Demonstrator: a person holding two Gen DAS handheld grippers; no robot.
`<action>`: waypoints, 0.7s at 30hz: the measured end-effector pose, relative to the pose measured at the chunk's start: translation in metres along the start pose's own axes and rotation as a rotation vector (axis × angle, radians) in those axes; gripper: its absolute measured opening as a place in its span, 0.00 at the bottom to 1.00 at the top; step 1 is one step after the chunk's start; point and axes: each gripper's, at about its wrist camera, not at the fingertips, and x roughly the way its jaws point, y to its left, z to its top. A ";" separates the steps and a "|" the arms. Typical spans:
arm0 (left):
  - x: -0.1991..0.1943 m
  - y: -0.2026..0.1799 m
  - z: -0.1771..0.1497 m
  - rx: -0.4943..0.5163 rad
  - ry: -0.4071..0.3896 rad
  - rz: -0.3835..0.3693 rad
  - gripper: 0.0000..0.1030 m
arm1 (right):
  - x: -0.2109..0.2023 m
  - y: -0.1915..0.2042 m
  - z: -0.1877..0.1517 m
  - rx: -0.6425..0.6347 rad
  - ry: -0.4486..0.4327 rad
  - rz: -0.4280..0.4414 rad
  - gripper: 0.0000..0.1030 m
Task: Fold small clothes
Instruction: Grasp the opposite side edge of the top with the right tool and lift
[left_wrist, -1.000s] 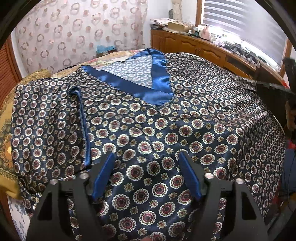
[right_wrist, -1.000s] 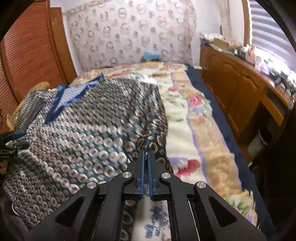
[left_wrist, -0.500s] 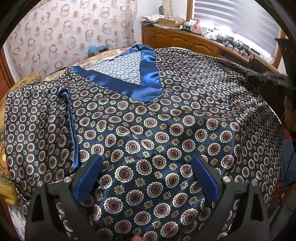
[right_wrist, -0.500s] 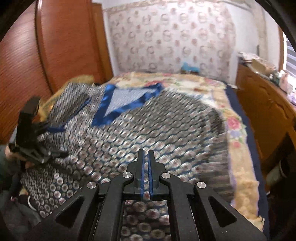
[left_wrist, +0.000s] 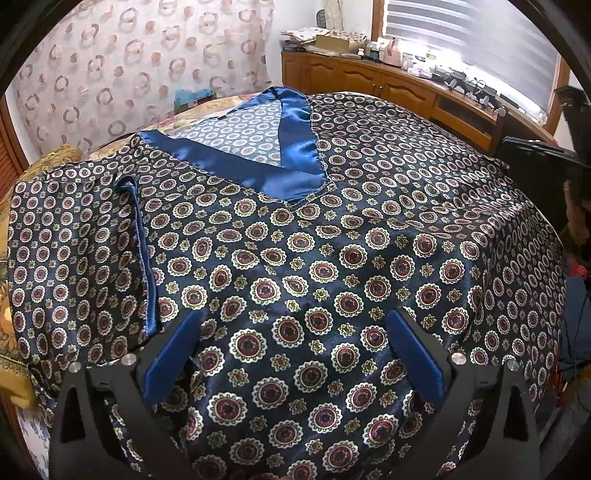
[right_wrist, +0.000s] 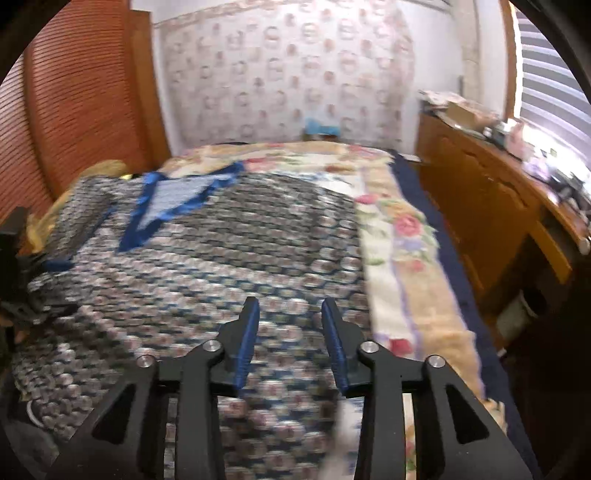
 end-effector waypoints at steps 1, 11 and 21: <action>0.000 0.000 0.000 0.000 0.000 0.000 0.99 | 0.004 -0.007 -0.001 0.013 0.015 -0.010 0.35; 0.000 0.000 0.000 0.000 0.000 0.000 0.99 | 0.032 -0.052 -0.017 0.183 0.108 0.024 0.31; 0.000 0.000 0.000 -0.001 0.000 0.000 1.00 | 0.020 -0.022 -0.010 0.003 0.059 -0.068 0.02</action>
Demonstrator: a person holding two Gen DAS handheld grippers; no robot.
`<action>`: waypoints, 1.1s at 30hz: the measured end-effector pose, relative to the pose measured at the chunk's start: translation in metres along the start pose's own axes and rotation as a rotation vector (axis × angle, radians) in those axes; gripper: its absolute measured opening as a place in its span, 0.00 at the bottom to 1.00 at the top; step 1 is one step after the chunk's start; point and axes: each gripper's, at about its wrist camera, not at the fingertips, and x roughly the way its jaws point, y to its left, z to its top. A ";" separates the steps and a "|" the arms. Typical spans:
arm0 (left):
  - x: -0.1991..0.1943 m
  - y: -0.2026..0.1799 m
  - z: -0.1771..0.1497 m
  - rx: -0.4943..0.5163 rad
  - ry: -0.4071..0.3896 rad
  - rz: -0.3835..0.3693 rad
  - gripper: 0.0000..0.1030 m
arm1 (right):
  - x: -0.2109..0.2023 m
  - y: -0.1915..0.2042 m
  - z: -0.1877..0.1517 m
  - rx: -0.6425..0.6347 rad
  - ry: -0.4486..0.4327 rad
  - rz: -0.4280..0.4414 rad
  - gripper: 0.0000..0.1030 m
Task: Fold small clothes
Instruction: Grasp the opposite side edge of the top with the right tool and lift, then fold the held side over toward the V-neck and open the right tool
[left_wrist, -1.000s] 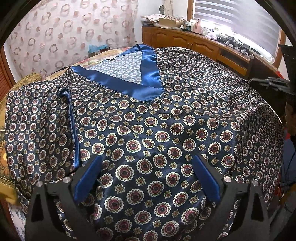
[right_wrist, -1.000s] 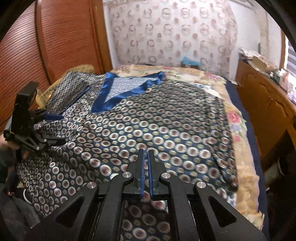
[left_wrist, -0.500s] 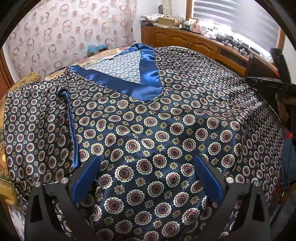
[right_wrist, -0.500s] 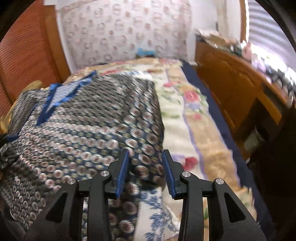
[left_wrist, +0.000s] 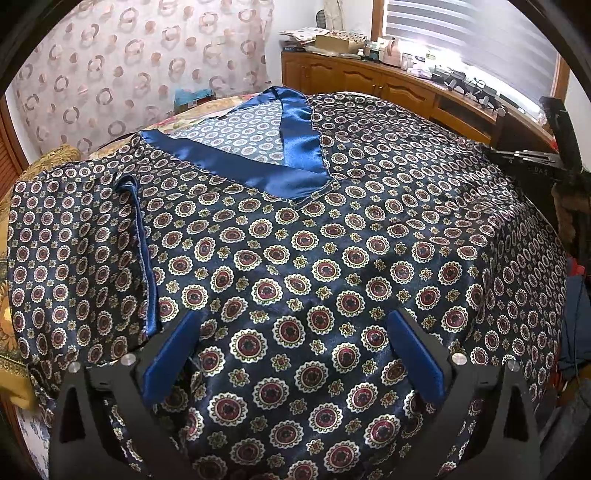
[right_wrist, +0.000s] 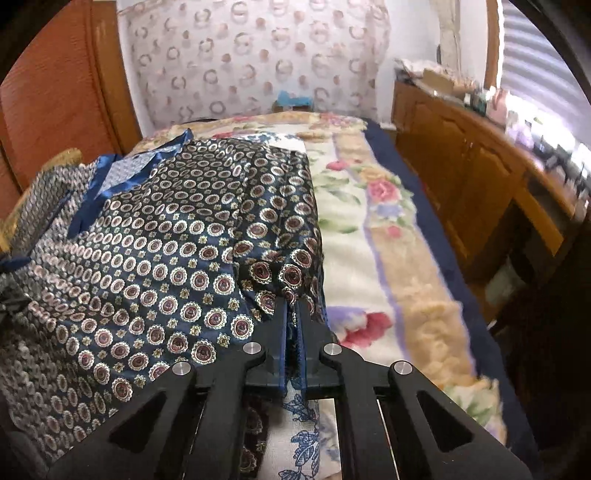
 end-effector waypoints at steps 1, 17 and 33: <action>0.000 0.000 0.000 0.000 0.000 0.000 1.00 | -0.002 0.004 0.002 -0.006 -0.014 -0.008 0.02; 0.000 0.000 0.000 -0.001 0.000 0.000 1.00 | -0.008 0.115 0.012 -0.198 -0.060 0.261 0.02; -0.061 -0.021 0.011 -0.029 -0.179 -0.027 1.00 | -0.031 0.026 0.005 -0.015 -0.076 0.054 0.39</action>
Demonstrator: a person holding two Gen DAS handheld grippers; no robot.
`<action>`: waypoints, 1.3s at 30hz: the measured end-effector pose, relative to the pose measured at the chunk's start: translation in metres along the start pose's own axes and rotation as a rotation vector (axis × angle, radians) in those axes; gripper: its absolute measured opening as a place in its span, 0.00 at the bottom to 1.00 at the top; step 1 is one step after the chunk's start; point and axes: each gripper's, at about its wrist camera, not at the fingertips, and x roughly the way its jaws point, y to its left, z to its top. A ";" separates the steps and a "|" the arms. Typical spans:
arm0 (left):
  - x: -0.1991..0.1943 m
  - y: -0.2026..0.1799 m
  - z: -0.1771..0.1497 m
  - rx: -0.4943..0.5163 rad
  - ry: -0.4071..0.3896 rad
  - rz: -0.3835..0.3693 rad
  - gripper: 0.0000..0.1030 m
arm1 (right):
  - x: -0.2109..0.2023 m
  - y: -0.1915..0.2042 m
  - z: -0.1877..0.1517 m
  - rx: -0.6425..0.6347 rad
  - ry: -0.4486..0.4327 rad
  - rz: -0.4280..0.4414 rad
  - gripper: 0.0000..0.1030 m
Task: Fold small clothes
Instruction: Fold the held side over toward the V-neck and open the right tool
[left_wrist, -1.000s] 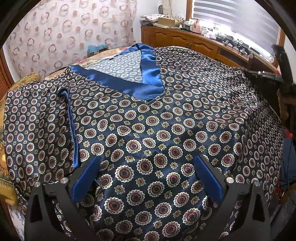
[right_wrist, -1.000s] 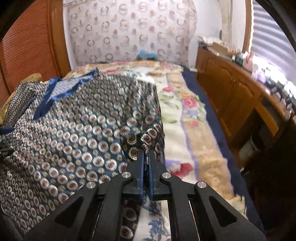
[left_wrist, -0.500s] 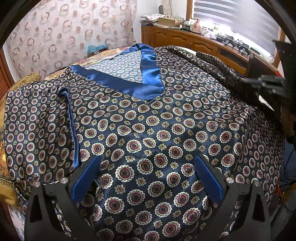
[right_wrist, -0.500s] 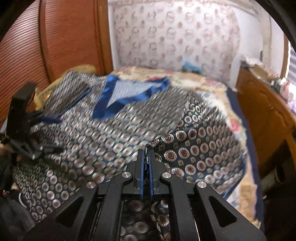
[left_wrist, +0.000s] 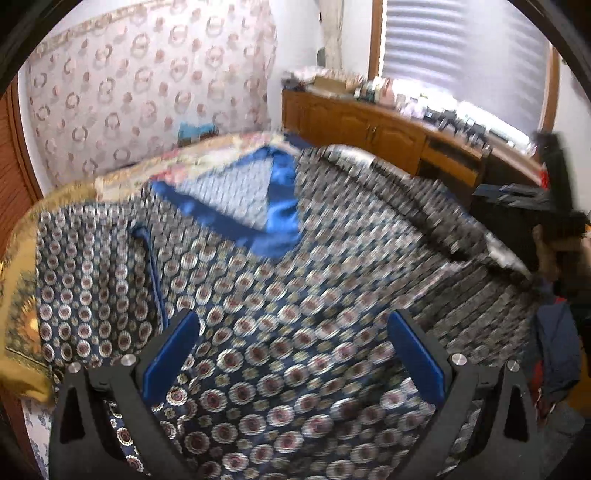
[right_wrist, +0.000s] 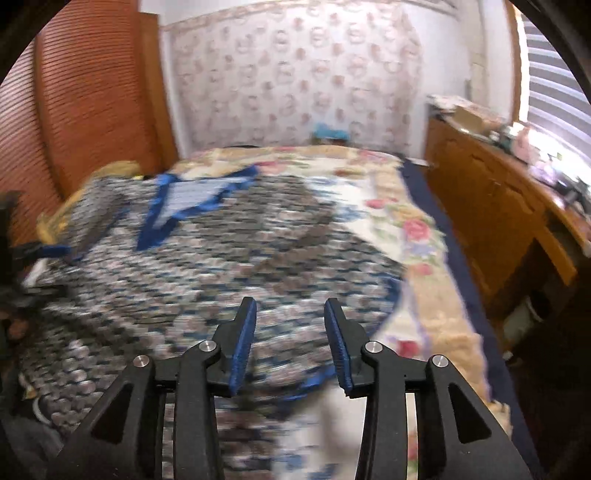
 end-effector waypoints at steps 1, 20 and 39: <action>-0.005 -0.003 0.002 -0.001 -0.016 -0.006 1.00 | 0.003 -0.008 0.000 0.014 0.011 -0.018 0.39; -0.021 -0.013 0.005 -0.019 -0.058 -0.038 0.99 | 0.059 -0.037 0.019 0.000 0.100 -0.081 0.03; -0.038 0.024 -0.015 -0.111 -0.080 -0.001 1.00 | 0.031 0.137 0.123 -0.222 -0.054 0.308 0.02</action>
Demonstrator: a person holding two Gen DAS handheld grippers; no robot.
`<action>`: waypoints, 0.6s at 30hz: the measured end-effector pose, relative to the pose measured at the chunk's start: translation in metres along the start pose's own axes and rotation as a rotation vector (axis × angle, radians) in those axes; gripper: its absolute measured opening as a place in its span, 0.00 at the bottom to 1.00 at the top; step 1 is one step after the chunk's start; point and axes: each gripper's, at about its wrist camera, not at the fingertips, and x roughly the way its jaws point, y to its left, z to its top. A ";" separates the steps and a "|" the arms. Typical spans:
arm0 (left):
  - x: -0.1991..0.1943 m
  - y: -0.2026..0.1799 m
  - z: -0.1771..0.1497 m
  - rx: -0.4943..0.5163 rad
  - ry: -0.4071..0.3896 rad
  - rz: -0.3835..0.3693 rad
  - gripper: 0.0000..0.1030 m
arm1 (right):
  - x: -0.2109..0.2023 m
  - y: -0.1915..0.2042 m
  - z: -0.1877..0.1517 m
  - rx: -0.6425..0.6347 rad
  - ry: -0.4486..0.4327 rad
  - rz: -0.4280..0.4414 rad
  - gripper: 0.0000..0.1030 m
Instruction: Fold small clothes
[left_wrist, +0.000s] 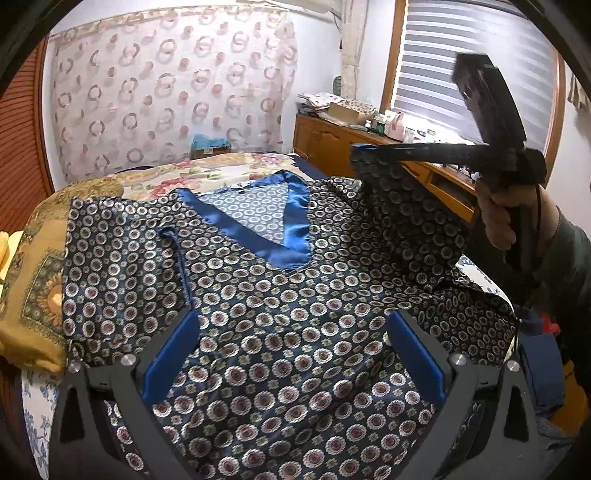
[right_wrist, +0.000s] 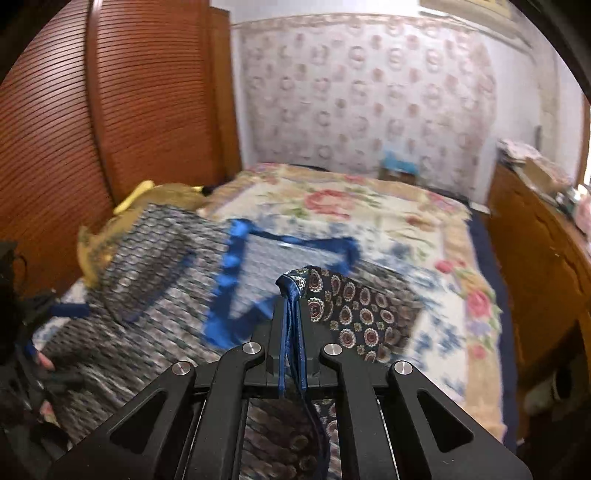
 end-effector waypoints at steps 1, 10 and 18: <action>0.000 0.002 -0.001 -0.004 0.001 0.002 1.00 | 0.003 0.004 0.002 -0.001 0.008 0.016 0.02; -0.002 0.017 -0.009 -0.036 0.005 0.015 1.00 | 0.018 0.008 -0.007 -0.010 0.048 0.004 0.26; 0.001 0.023 -0.013 -0.054 0.009 0.018 1.00 | 0.018 -0.018 -0.066 -0.020 0.158 -0.129 0.31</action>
